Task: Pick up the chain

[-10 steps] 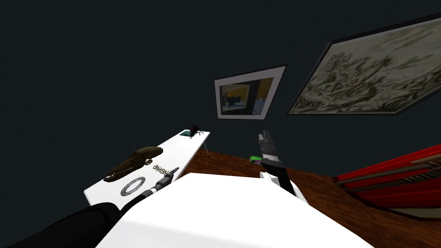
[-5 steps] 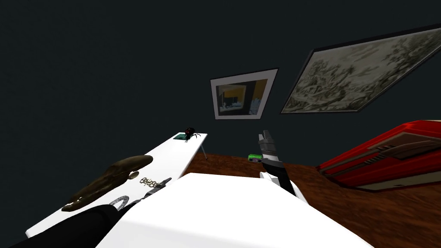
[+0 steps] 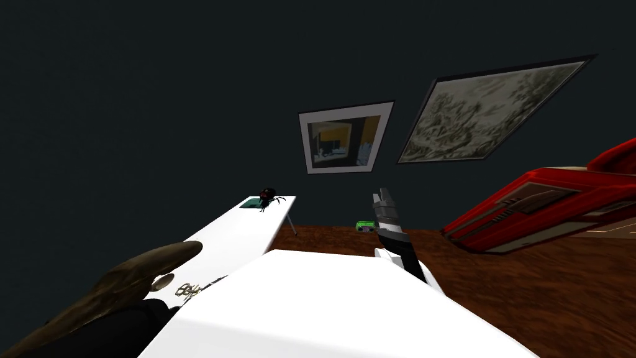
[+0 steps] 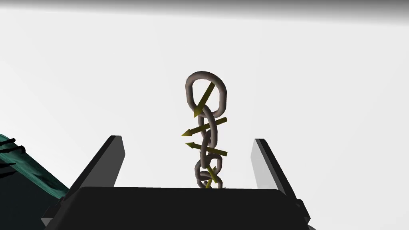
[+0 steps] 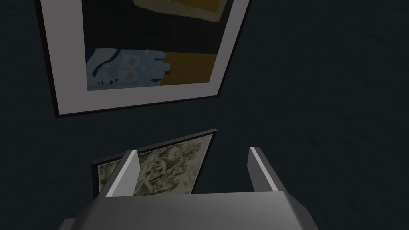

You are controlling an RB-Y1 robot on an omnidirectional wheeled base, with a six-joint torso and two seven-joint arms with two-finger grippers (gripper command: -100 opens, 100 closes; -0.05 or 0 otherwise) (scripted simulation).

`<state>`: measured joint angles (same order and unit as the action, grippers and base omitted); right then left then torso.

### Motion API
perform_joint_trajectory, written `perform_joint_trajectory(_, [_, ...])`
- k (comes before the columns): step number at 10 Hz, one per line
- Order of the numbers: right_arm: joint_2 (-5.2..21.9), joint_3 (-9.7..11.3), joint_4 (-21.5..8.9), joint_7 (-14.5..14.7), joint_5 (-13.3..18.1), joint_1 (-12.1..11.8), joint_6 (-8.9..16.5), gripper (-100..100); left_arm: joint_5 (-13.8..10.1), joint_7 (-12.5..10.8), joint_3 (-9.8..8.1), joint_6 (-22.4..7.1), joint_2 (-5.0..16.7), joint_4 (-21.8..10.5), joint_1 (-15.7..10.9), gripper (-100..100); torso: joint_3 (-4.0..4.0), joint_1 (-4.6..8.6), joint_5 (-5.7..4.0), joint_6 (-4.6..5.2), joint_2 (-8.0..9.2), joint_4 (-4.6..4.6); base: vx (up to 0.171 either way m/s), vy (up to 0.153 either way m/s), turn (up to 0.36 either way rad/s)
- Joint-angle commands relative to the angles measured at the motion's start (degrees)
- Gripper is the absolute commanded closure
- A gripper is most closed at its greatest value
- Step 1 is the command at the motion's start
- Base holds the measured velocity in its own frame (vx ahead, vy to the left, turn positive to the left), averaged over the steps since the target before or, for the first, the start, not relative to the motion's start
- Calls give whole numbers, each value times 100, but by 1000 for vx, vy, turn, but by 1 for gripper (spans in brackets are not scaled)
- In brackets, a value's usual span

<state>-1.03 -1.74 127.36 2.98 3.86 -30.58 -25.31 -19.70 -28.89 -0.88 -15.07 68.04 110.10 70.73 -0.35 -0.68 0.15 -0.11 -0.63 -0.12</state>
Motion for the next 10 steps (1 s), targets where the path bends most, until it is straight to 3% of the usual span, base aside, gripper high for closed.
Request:
perform_joint_trajectory(1, [0, 0, 0, 0, 0, 0, 0, 0, -38, -22, 73, 67, 90, -203, 54, -100, 0, 0, 0, 0, 0, 0, 63, 72, -89])
perform_joint_trajectory(5, [0, 0, 0, 0, 0, 0, 0, 0, -262, -185, 223, -222, 579, -551, 327, -100, 4, 9, -1, -3, 6, 2, 53, 79, -108])
perform_joint_trajectory(7, [0, 0, 0, 0, 0, 0, 0, 0, -271, -196, 175, -225, 604, -517, 395, -100, 3, 10, 0, -3, 6, 2, 37, 60, -44])
perform_joint_trajectory(8, [-1, 0, 0, 0, 0, 0, 0, 0, -278, -203, 181, -234, 615, -530, 395, 0, 8, 27, -3, -5, 15, 4, 4, 8, 0])
perform_joint_trajectory(9, [-1, 1, 0, 0, 0, 0, 0, 0, -49, -449, 331, 54, 533, -815, 282, -100, 13, 39, -7, -5, 22, 6, 18, -36, -106])
perform_joint_trajectory(10, [-2, 1, 0, 0, 0, 0, 0, 0, -49, -449, 331, 98, 533, -954, 282, -100, 13, 55, -10, -3, 21, 6, 17, -41, -69])
